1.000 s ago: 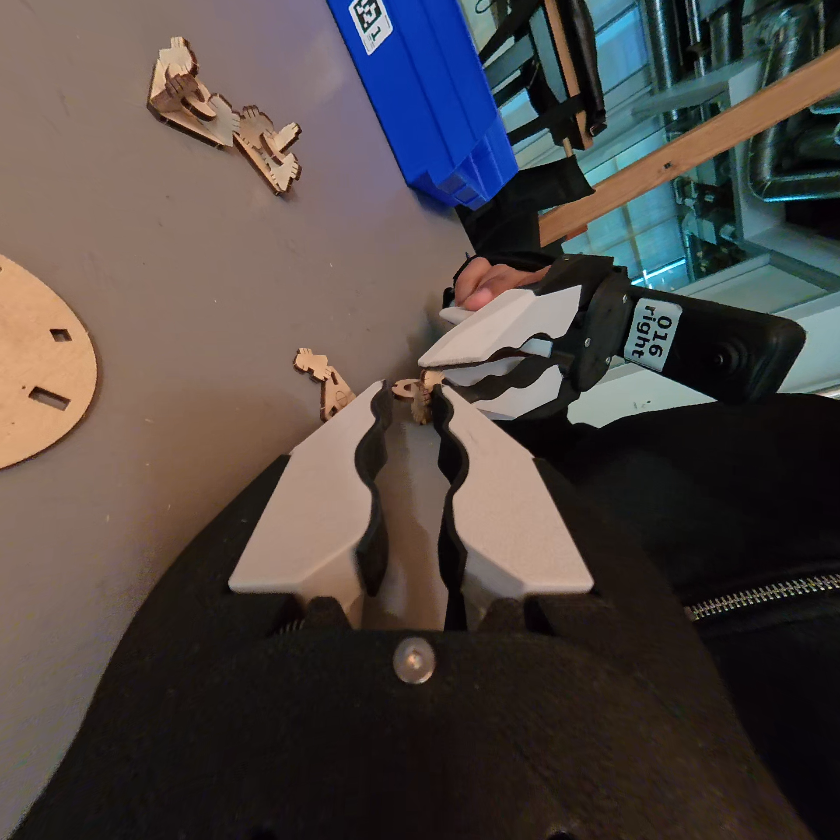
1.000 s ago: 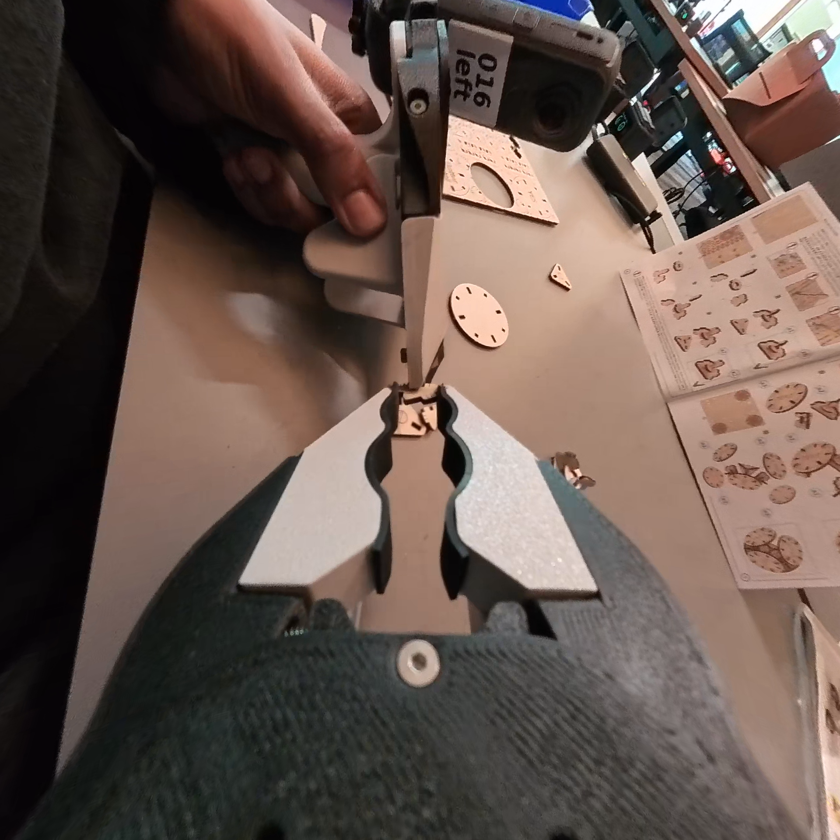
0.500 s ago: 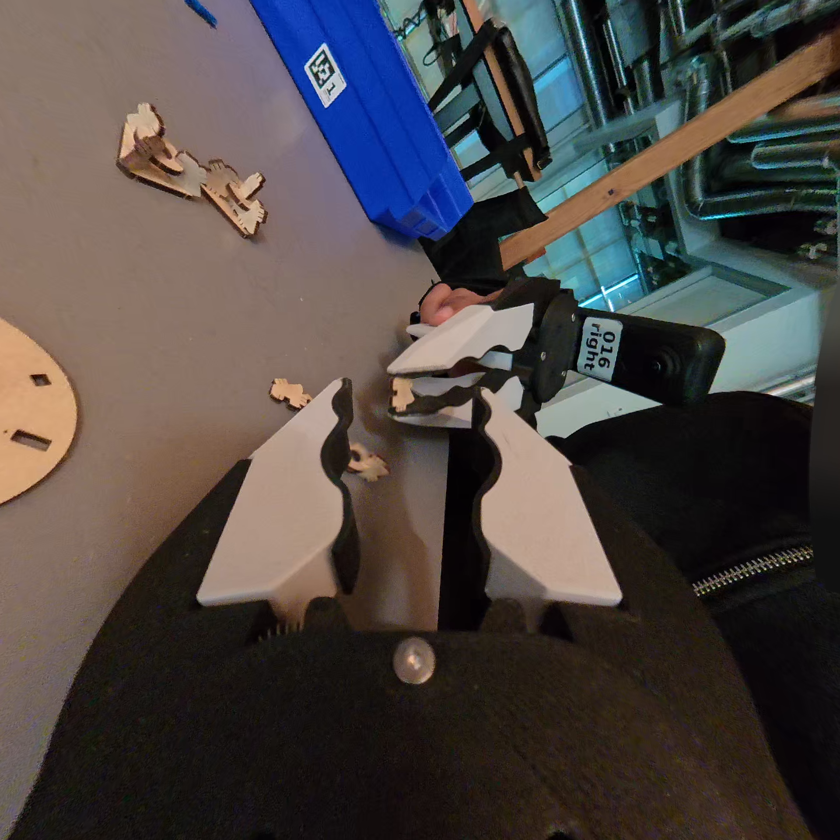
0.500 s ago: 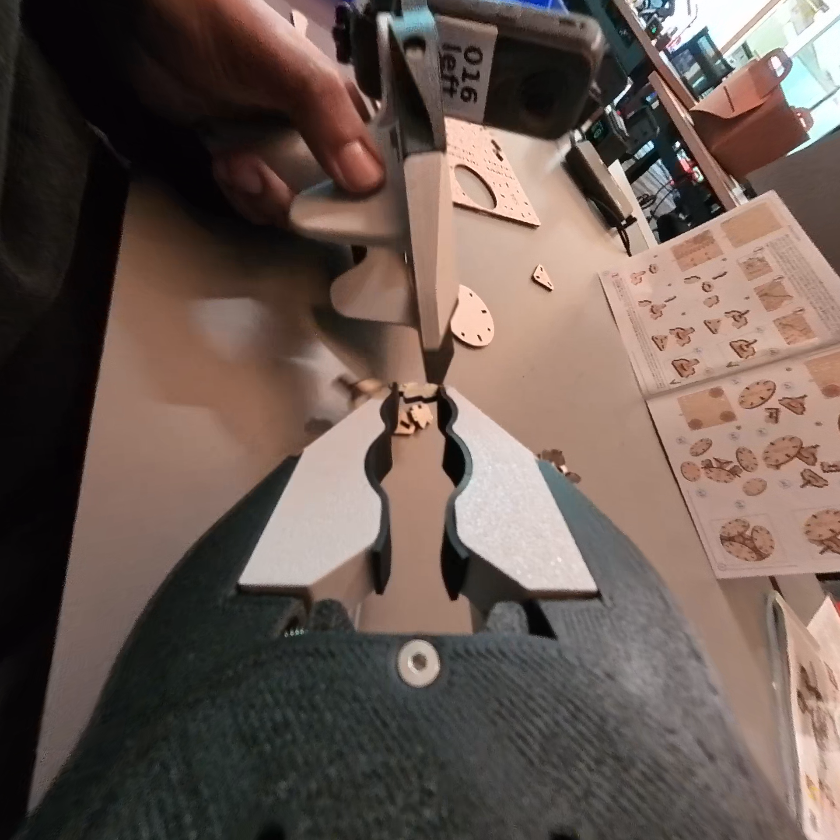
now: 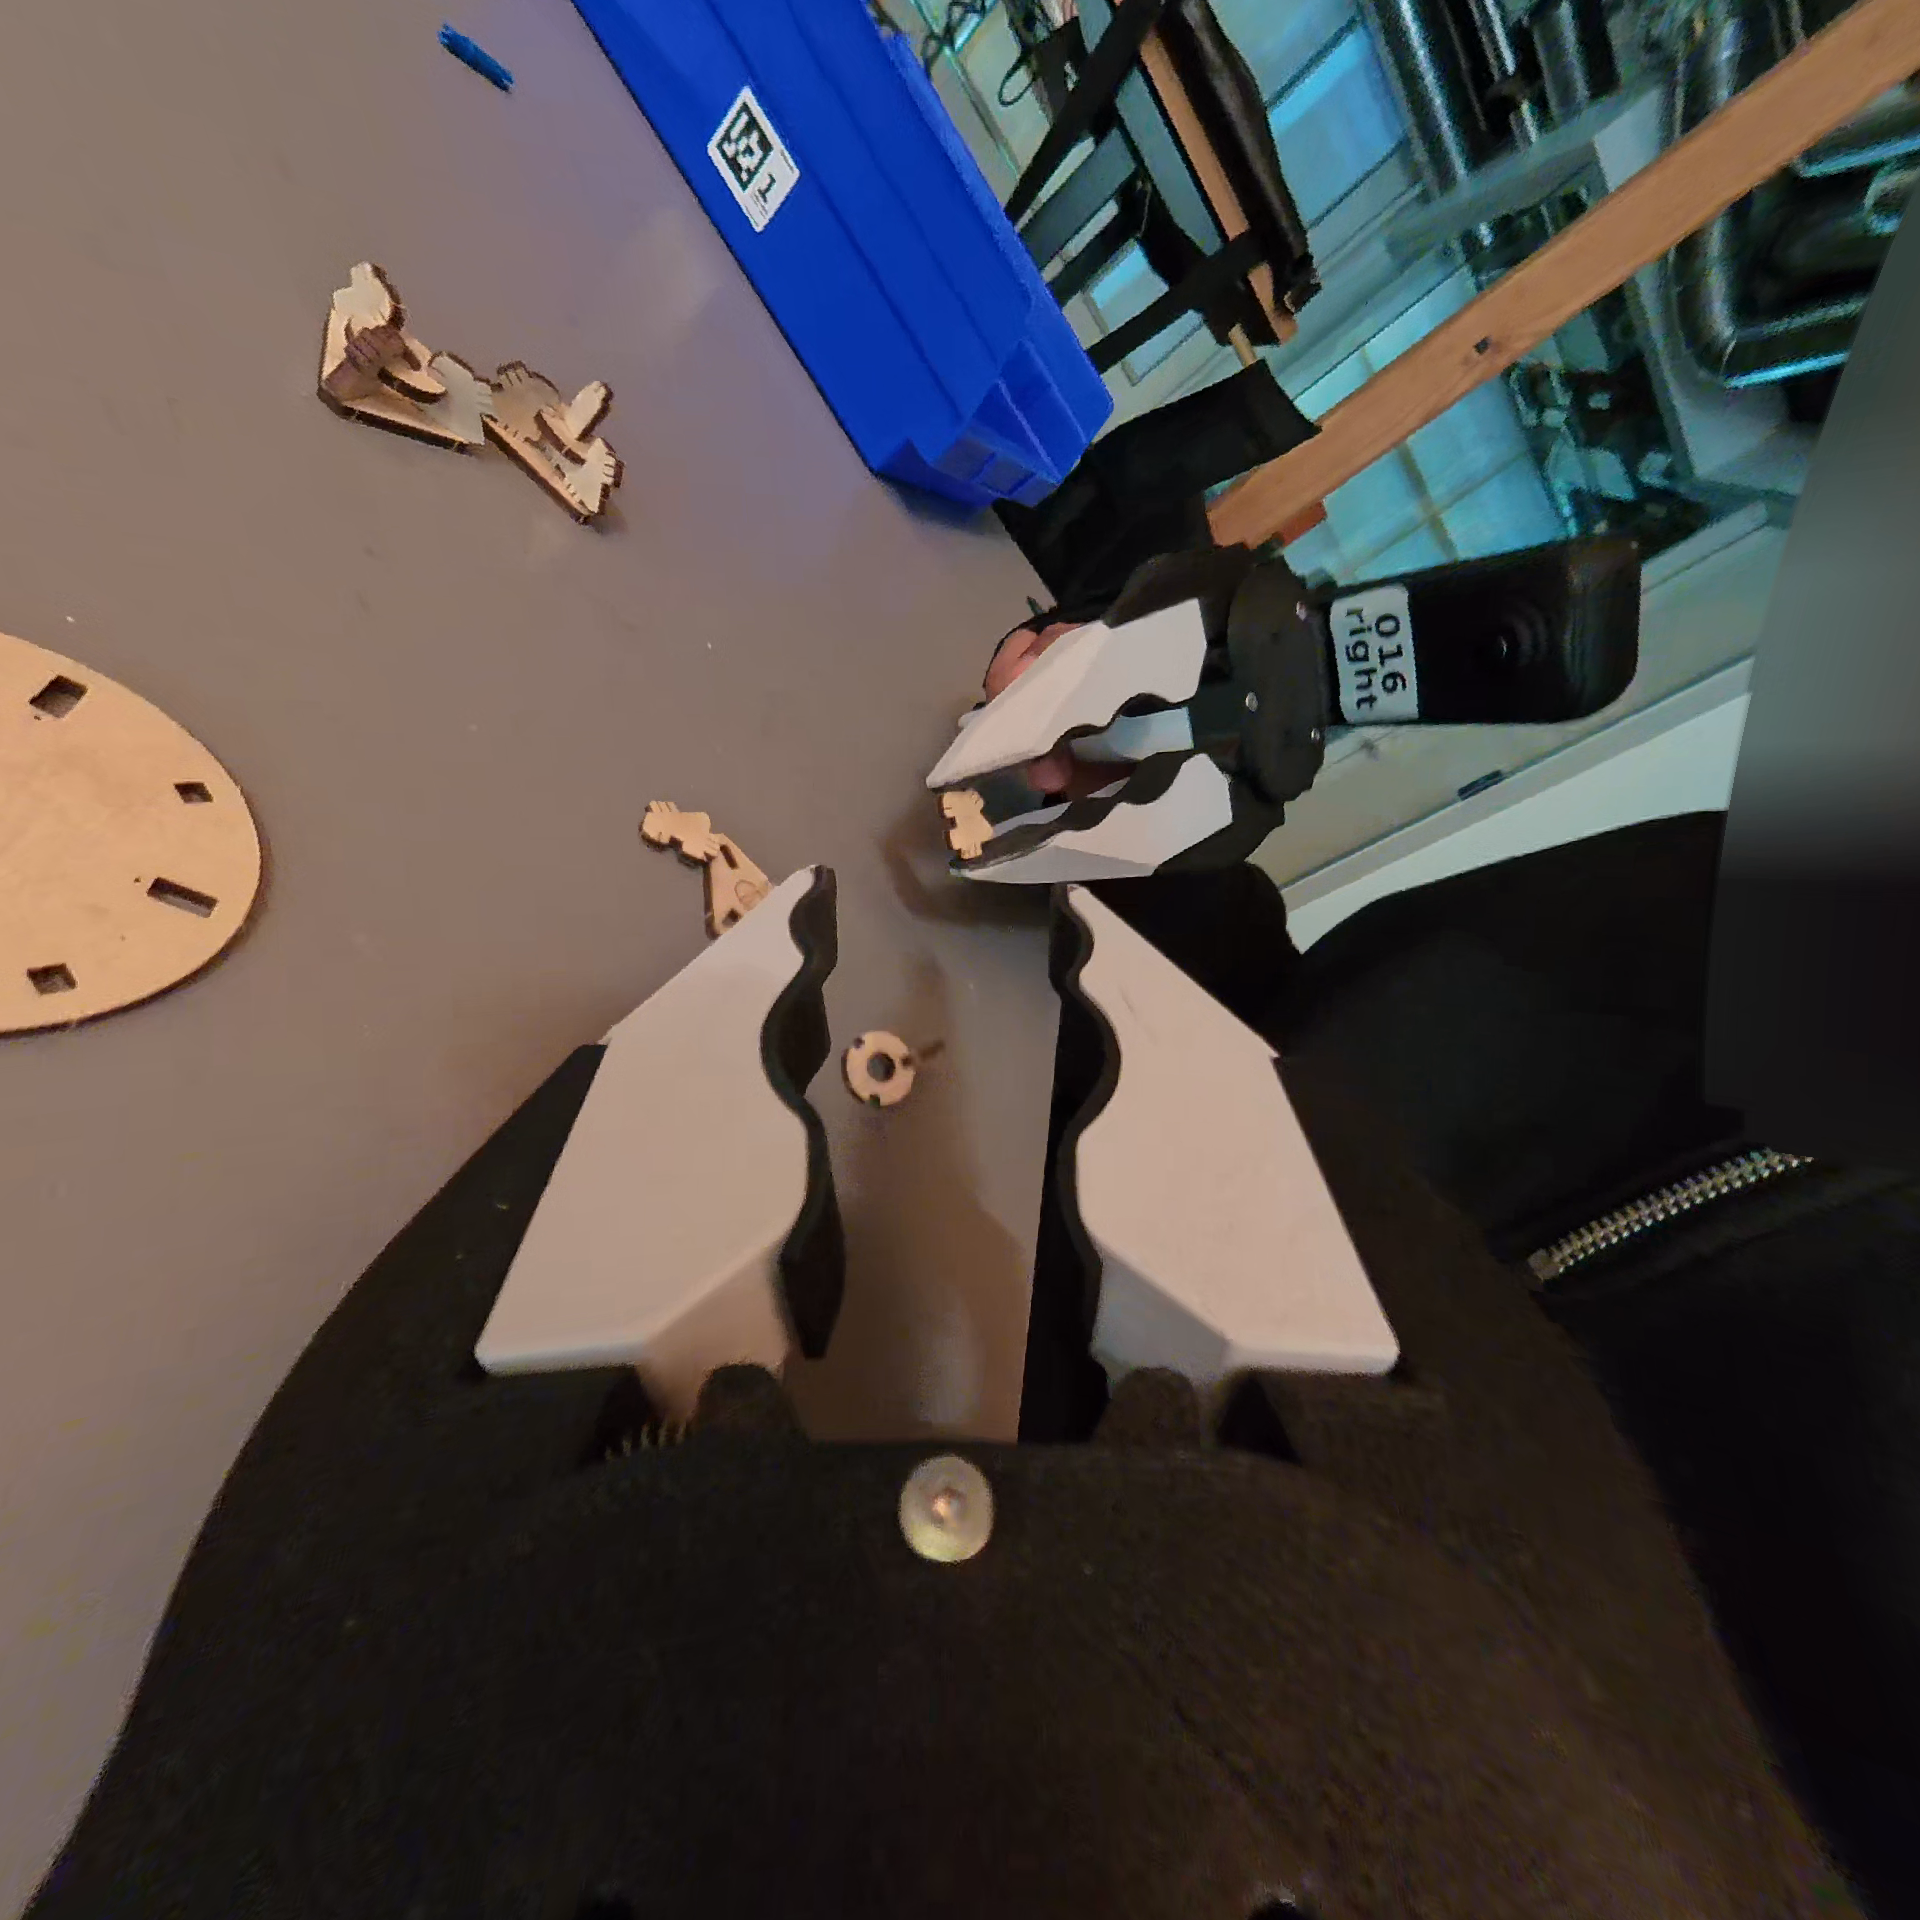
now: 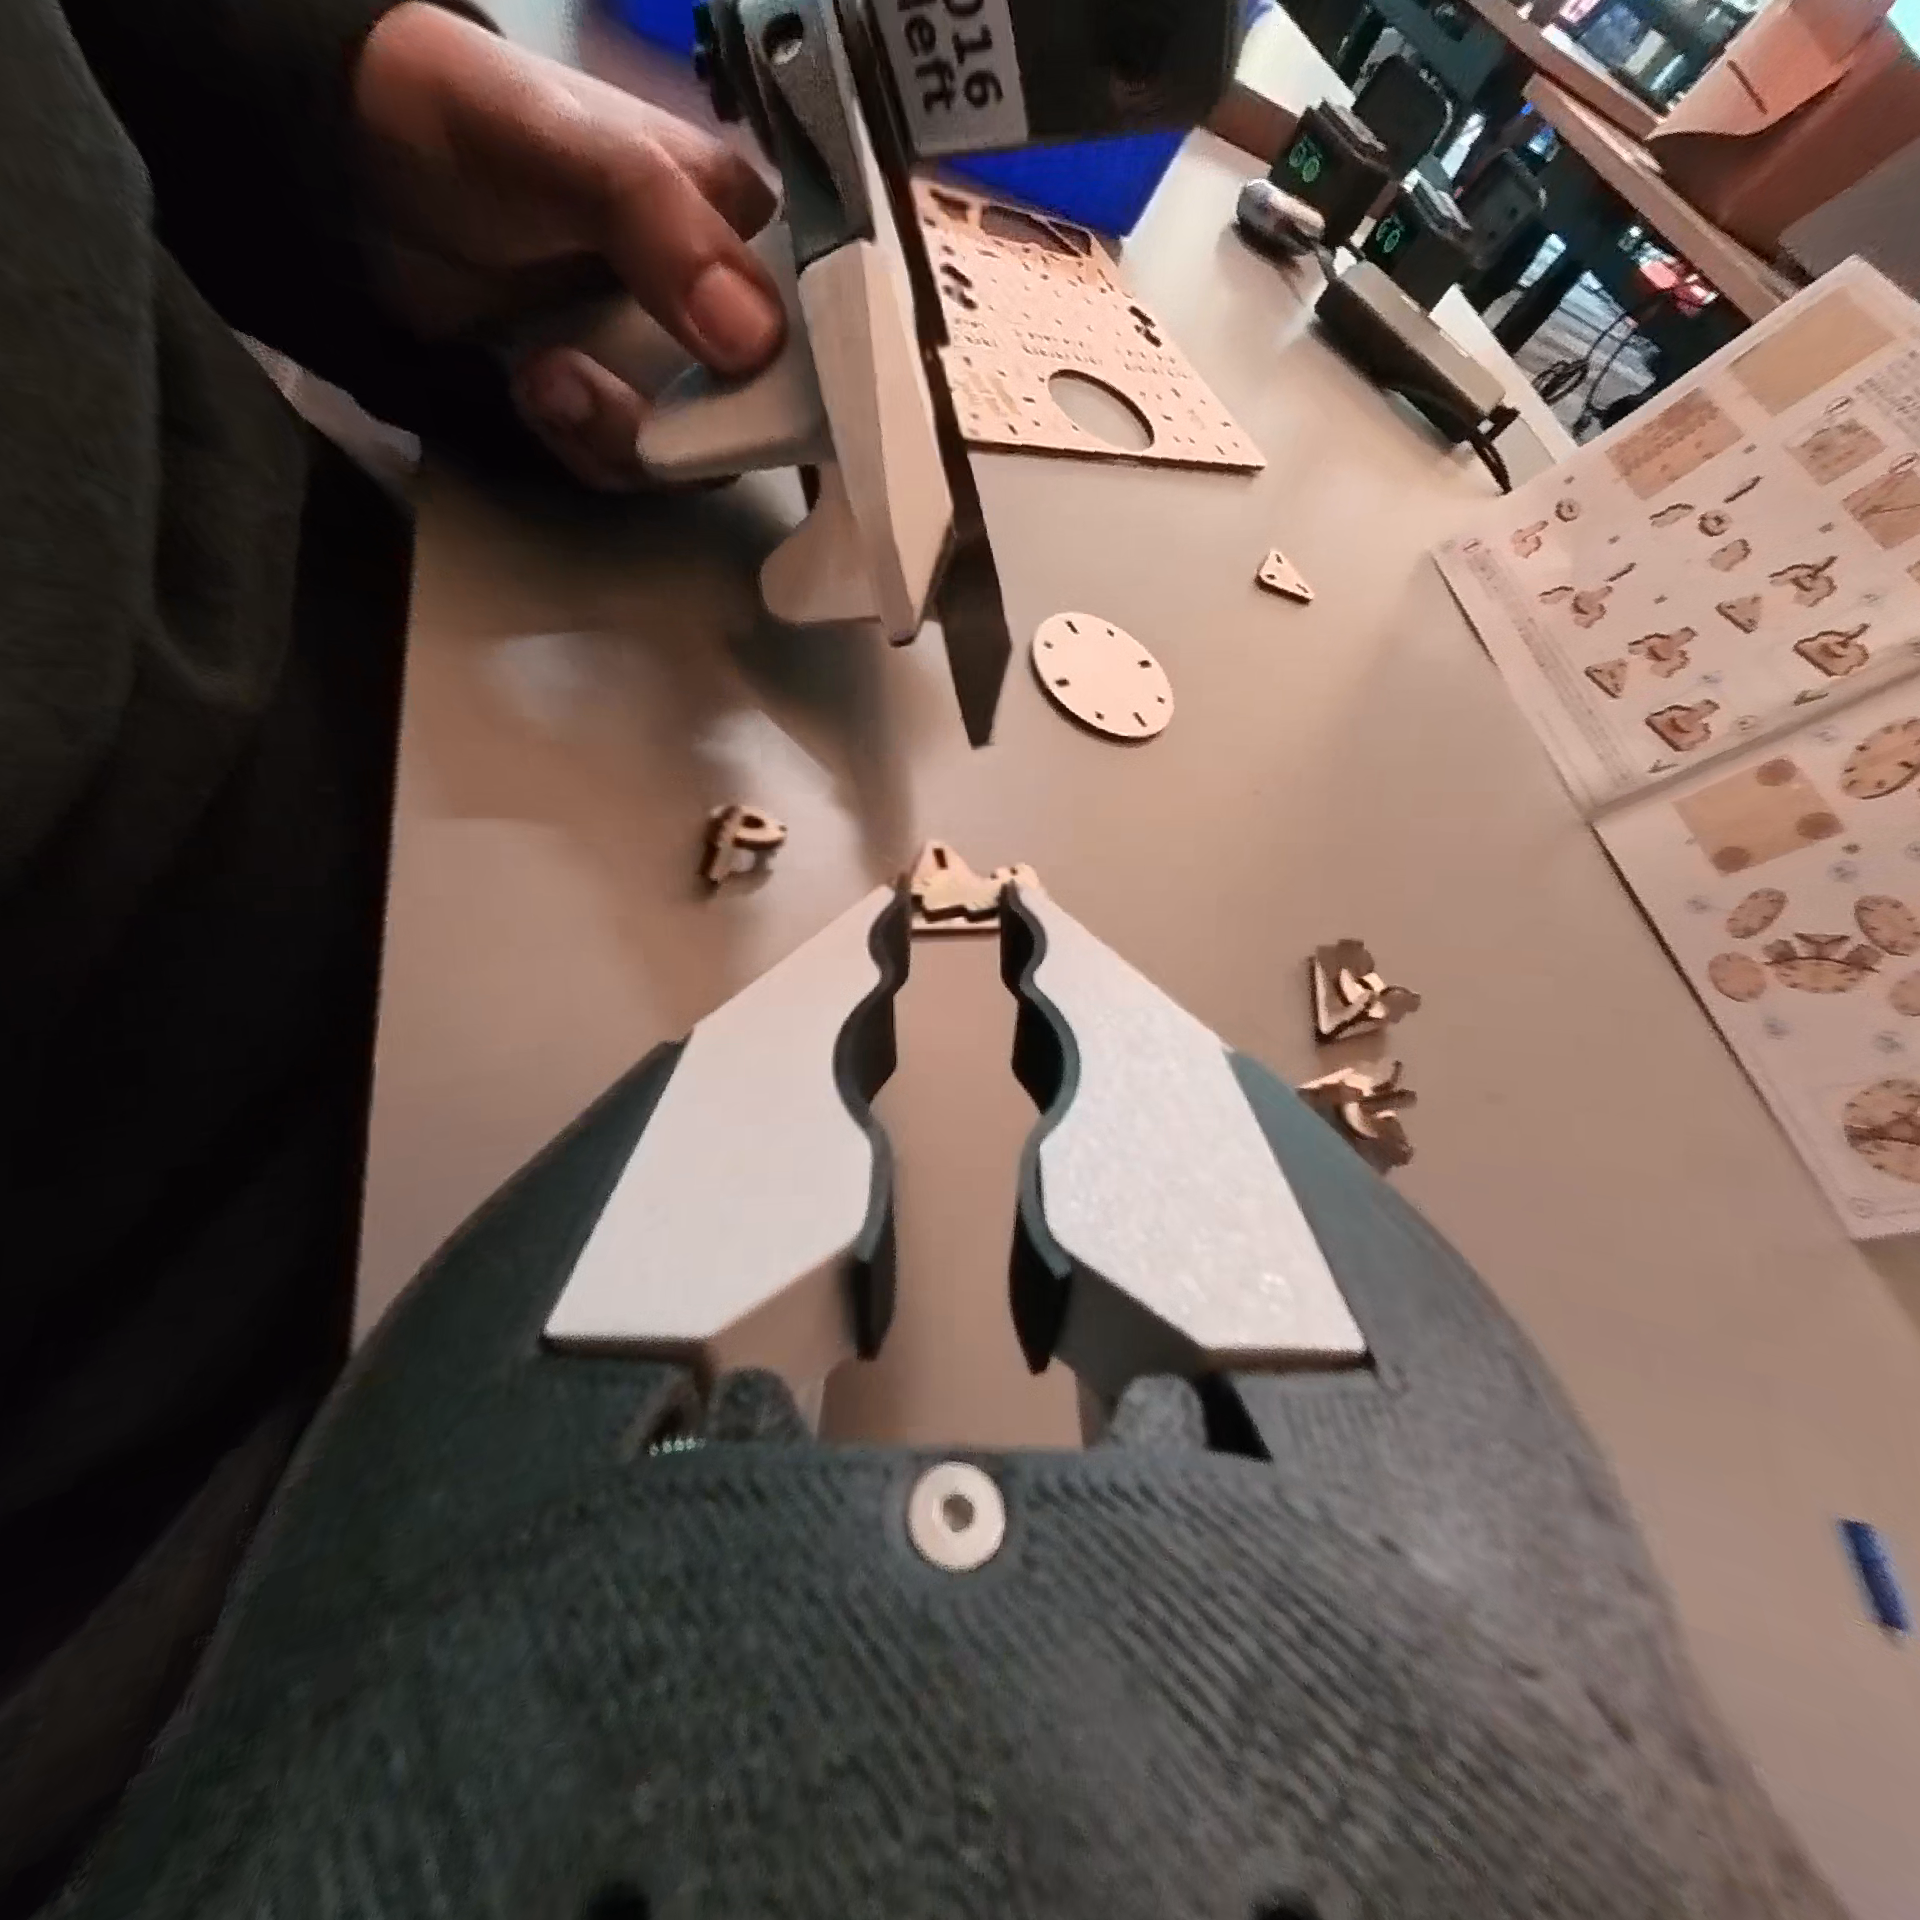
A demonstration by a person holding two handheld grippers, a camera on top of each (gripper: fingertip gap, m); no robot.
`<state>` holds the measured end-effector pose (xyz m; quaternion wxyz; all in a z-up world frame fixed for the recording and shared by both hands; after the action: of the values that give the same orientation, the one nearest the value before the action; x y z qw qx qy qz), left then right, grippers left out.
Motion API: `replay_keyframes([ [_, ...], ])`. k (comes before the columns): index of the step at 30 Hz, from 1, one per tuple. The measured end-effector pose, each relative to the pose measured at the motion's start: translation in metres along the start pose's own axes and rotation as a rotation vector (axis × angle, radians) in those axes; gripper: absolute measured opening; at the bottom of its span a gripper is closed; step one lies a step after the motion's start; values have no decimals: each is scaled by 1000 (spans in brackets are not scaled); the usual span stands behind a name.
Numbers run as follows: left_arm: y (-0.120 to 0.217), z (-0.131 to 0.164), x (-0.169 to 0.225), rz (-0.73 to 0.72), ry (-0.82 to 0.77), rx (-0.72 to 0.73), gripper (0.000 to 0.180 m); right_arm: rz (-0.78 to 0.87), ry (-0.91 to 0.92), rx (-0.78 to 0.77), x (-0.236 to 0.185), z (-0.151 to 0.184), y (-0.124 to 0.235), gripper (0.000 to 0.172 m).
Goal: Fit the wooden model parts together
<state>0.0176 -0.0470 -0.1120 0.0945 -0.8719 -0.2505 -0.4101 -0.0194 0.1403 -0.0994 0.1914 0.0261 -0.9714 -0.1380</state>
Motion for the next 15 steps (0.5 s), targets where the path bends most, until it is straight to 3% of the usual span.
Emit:
replay_keyframes([
  [8,1,18,14,-112,-199,-167,30,-45,-4,-42,-8,4,-7,15],
  [15,-9,27,27,-251,-538,-282,21,-42,-14,-45,-7,4,-7,15],
])
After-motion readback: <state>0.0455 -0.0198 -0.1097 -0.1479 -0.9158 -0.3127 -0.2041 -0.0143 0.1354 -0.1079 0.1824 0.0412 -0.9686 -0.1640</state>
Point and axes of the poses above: each gripper's, where its closed fingertips meet, y back along the fingers, z out of its underside, x = y × z across the jaws, the point moved 9 cm from there along y, back along the fingers, and after that the axes turned 11 degrees about x, right-handed, at the moved point
